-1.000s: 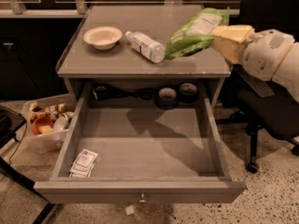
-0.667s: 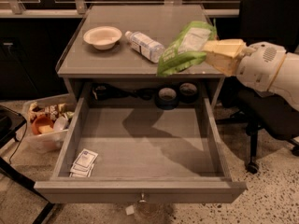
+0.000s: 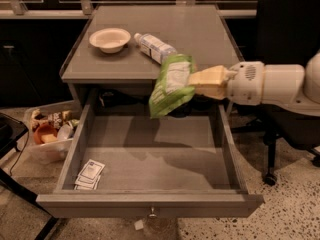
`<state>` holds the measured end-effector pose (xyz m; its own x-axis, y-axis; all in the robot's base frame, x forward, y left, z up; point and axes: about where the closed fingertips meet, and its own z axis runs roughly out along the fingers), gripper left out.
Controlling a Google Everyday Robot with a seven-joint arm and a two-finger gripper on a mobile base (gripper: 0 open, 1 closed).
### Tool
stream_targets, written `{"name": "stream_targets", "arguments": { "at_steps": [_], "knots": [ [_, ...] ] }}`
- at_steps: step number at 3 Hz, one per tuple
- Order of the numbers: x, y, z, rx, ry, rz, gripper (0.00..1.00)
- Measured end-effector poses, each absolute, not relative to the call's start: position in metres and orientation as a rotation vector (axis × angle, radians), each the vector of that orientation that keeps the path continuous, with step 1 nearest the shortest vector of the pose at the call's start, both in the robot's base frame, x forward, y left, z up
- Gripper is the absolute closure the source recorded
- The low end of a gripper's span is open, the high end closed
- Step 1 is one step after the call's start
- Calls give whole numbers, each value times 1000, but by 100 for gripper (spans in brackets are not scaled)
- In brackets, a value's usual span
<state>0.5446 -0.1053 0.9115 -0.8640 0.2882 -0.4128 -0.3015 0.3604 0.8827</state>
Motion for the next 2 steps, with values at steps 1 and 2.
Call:
{"name": "stream_targets", "arguments": {
  "at_steps": [1,2],
  "knots": [
    [552,-75,870,-121,2315,1458,100],
    [563,-48,822,-203,2506,1369,100]
  ]
}}
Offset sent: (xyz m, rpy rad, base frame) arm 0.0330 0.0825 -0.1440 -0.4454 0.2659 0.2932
